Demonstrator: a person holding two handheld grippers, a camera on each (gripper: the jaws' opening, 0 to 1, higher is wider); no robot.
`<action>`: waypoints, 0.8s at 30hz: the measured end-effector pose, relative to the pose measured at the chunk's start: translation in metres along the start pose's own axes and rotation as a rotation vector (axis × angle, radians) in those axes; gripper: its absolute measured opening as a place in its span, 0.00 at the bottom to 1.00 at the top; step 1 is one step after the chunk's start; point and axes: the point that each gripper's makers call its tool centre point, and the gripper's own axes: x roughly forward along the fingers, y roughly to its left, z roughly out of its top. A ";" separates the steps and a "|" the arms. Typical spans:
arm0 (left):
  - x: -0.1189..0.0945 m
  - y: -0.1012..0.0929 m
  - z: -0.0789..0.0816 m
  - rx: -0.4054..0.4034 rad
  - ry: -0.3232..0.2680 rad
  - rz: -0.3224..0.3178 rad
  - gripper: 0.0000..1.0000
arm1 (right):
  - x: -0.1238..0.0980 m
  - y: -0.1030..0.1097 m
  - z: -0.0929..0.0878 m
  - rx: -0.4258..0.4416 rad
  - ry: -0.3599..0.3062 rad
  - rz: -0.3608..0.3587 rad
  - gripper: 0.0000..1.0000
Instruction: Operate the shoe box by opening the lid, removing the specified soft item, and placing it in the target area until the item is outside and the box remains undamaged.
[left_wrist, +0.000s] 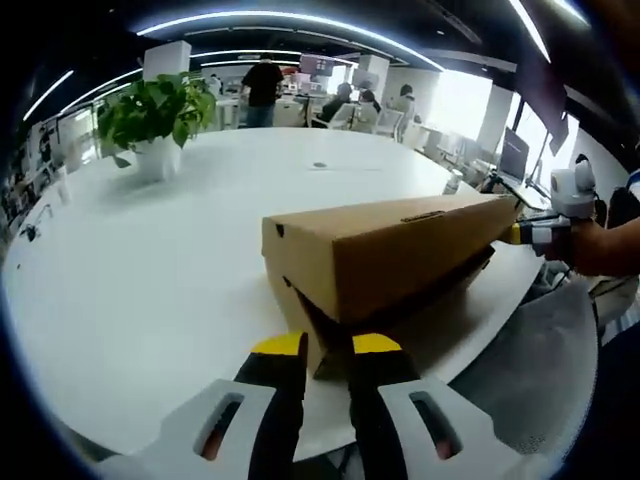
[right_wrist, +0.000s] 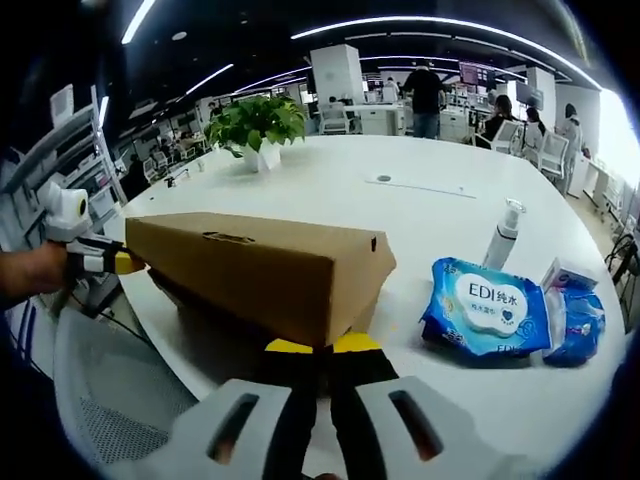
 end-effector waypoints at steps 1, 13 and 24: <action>0.000 -0.001 0.001 -0.004 -0.004 -0.004 0.13 | 0.000 0.000 0.000 0.000 0.001 0.001 0.01; -0.003 -0.007 -0.002 0.008 0.020 -0.028 0.13 | -0.008 0.003 -0.009 0.012 0.023 0.000 0.02; -0.003 -0.004 -0.010 0.028 0.053 -0.026 0.13 | -0.011 0.003 -0.021 0.007 0.046 0.003 0.02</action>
